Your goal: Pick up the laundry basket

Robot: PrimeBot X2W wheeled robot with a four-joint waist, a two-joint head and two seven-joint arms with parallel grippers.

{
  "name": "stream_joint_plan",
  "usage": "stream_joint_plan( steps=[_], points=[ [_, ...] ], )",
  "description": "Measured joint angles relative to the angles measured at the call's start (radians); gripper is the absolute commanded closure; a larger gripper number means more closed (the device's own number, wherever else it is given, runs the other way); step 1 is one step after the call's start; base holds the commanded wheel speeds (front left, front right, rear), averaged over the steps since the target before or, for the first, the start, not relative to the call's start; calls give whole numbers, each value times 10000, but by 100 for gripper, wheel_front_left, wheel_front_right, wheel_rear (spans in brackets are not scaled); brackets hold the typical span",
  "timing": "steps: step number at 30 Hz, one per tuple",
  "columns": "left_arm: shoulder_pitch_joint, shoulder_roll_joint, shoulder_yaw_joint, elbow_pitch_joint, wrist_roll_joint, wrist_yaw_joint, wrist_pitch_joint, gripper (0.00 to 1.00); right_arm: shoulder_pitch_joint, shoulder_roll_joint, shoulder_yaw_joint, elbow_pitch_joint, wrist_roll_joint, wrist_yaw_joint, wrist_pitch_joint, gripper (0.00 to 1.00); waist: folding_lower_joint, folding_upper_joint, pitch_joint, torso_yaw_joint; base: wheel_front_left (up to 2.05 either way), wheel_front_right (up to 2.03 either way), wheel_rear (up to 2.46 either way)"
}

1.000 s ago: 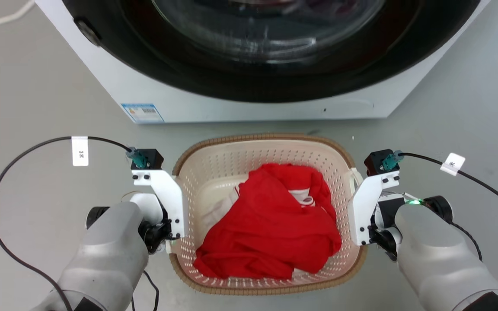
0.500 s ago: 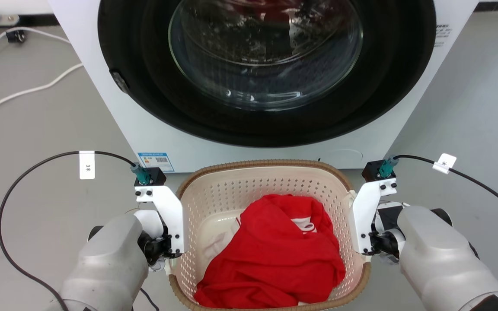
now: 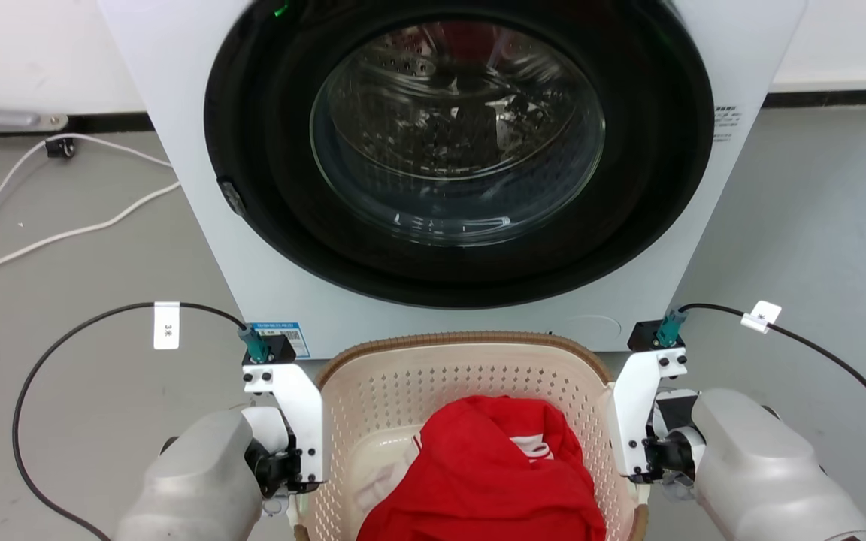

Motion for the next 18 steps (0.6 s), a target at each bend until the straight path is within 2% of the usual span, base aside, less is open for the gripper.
stream_joint_plan(
  steps=[18],
  points=[
    [524,-265,-251,144,-399,2,88,100,432,-40,82,324,407,2,171,100,1,0,-498,14,0,0,0]
  ],
)
